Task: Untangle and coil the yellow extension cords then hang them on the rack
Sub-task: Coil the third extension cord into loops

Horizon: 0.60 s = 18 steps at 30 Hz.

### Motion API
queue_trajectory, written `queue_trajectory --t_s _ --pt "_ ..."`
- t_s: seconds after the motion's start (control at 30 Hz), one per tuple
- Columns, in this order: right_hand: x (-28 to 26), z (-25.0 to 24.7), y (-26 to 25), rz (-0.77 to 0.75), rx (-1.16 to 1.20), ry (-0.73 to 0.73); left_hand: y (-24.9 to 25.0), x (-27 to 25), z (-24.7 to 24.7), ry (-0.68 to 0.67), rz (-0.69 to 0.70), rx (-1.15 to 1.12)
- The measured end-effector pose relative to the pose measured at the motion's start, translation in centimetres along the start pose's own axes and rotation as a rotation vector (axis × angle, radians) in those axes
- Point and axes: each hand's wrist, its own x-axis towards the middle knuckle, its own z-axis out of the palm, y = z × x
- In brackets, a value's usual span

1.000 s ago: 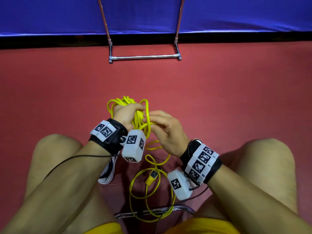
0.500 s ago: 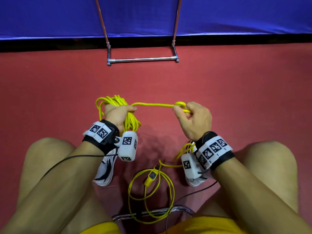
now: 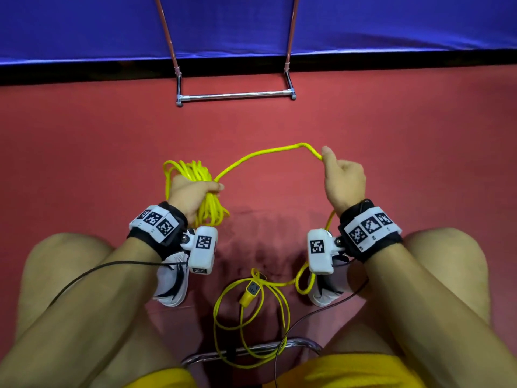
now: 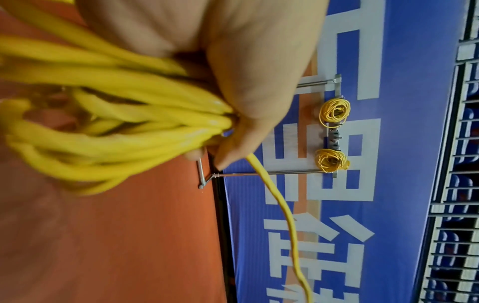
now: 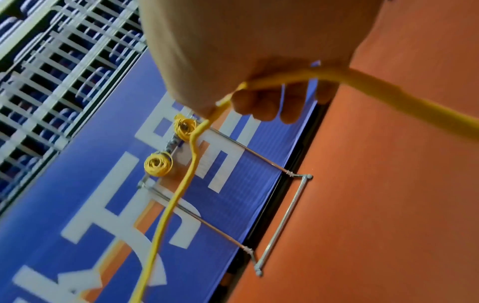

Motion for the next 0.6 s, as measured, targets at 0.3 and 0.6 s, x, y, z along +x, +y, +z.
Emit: queue_trajectory --t_s 0.3,0.6 --pt "-3.1 3.5 1.8 -0.348 0.134 -0.085 1.0 -3.9 2.3 -0.471 -0.085 -0.13" --pt "-2.2 2.2 -0.6 -0.491 0.133 -0.026 1.0 -5.0 1.8 -0.657 -0.054 -0.028"
